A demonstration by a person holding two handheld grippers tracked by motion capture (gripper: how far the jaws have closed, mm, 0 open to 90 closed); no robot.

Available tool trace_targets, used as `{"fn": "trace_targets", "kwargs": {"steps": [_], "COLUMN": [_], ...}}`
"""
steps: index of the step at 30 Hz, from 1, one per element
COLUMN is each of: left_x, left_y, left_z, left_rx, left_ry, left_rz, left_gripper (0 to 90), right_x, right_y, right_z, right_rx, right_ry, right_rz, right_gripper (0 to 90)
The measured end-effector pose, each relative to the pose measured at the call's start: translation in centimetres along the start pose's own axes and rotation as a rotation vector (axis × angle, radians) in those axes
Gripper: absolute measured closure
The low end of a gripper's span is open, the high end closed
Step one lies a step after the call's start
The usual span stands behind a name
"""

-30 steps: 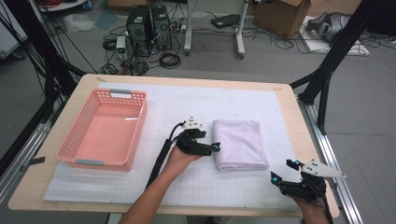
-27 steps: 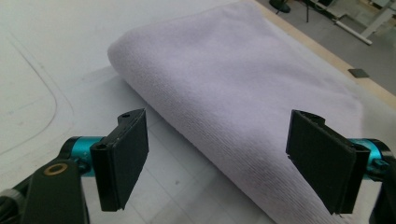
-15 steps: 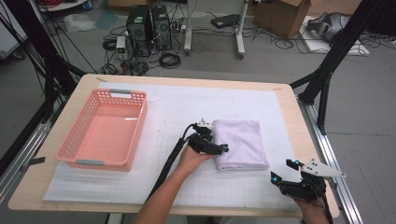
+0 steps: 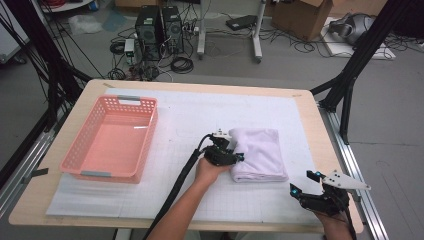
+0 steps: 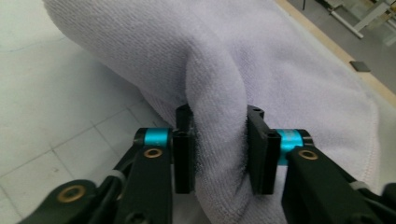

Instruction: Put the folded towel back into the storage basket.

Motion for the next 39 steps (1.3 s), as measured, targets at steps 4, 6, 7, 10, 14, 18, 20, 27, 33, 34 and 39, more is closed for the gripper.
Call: {"fn": "trace_targets", "kwargs": {"steps": [4,6,7,10,14,18,20,27,33,34,39], "left_x": [-0.2,-0.3,-0.4,-0.8,-1.2,-1.3,-1.4,-1.6,-1.9,-1.9,-2.2], "left_y": [0.7,1.1,1.3,2.1,3.2,4.2,4.8,7.1,9.0,9.3,10.6], "left_z": [-0.1,-0.2,-0.4,-0.8,-1.4,-1.5,-1.5,-1.5,-1.4,-1.4,-1.5], "left_rx": [0.037,0.053,0.059,0.082,0.095,0.099,0.105,0.117,0.121,0.122,0.131], "left_ry": [0.000,-0.005,-0.013,-0.045,-0.089,-0.113,-0.126,-0.179,-0.218,-0.227,-0.247], "left_rz": [-0.067,-0.097,-0.107,-0.143,-0.167,-0.188,-0.200,-0.244,-0.280,-0.286,-0.309], "left_gripper": [72.2,72.5,72.6,73.0,73.1,73.1,73.1,73.2,73.3,73.3,73.5], "right_x": [0.0,0.0,0.0,0.0,-0.1,-0.1,-0.2,-0.2,-0.2,-0.2,-0.2], "right_y": [0.0,-0.1,-0.1,0.0,0.1,0.1,0.1,0.0,-0.1,-0.1,-0.1], "right_z": [0.0,0.0,0.0,0.0,0.0,0.1,0.2,0.3,0.4,0.4,0.5], "right_rx": [-0.002,-0.005,-0.004,-0.004,-0.004,-0.006,-0.010,-0.014,-0.015,-0.014,-0.016], "right_ry": [-0.004,-0.002,0.000,-0.006,-0.008,-0.003,-0.006,-0.005,0.000,0.000,-0.006], "right_rz": [-0.001,-0.002,-0.002,-0.002,-0.009,-0.012,-0.012,-0.009,-0.013,-0.012,-0.010], "right_gripper": [19.1,19.1,19.1,19.1,19.1,19.1,19.1,19.1,19.1,19.1,19.1]}}
Point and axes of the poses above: each handheld gripper's, and its own axes: y roughly backward along the jaws, x roughly out of its underside, z roughly to its left, the point moved 4 cm from there along -y, roughly forward along the jaws
